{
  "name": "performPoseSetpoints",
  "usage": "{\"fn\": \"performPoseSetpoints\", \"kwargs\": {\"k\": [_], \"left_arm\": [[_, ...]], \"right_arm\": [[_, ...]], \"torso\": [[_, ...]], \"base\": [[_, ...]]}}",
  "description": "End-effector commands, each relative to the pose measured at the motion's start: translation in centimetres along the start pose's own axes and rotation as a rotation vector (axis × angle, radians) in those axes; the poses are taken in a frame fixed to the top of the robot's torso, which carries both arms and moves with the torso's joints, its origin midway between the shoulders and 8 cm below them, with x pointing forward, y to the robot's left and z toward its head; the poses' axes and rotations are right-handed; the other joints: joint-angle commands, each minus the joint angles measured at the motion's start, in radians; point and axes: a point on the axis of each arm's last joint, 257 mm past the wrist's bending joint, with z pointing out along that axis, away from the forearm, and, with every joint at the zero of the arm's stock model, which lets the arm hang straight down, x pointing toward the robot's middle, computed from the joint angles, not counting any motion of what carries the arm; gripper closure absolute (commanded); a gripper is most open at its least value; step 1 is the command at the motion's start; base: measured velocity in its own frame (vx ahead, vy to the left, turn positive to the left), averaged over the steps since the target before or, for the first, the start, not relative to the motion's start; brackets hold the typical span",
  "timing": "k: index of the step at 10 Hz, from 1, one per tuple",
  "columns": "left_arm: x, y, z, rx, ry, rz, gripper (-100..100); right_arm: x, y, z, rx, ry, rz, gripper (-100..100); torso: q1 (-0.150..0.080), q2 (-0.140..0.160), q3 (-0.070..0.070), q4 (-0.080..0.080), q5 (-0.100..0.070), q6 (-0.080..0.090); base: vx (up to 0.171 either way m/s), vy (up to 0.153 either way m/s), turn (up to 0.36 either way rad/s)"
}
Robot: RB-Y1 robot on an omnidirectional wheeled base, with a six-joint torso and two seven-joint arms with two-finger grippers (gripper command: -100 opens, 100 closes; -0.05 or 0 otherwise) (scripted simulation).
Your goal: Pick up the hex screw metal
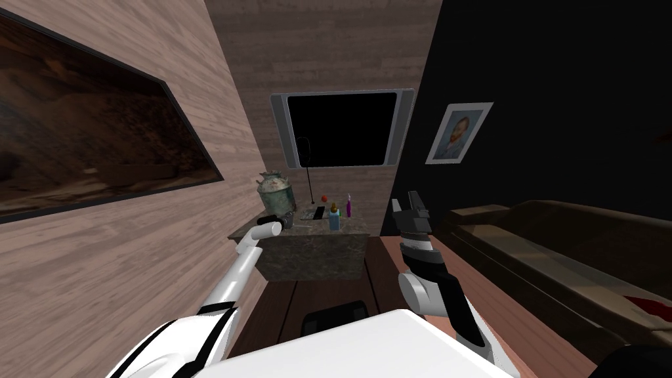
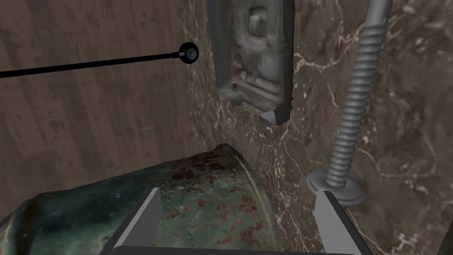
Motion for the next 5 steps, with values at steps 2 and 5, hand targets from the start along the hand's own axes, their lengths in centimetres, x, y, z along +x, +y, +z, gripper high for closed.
{"fn": "performPoseSetpoints", "kwargs": {"k": [2,5], "left_arm": [[0.1,0.7,0.6,-0.077,0.010,0.003,-100],[0.1,2.3,1.0,-0.170,0.018,0.003,-100]], "right_arm": [[0.0,0.0,0.0,0.000,0.000,0.000,0],[0.0,0.0,0.0,0.000,0.000,0.000,0]], "torso": [[0.001,0.000,0.000,0.000,0.000,0.000],[0.001,0.000,0.000,0.000,0.000,0.000]], "base": [[0.010,-0.024,0.005],[0.018,-0.030,0.005]]}}
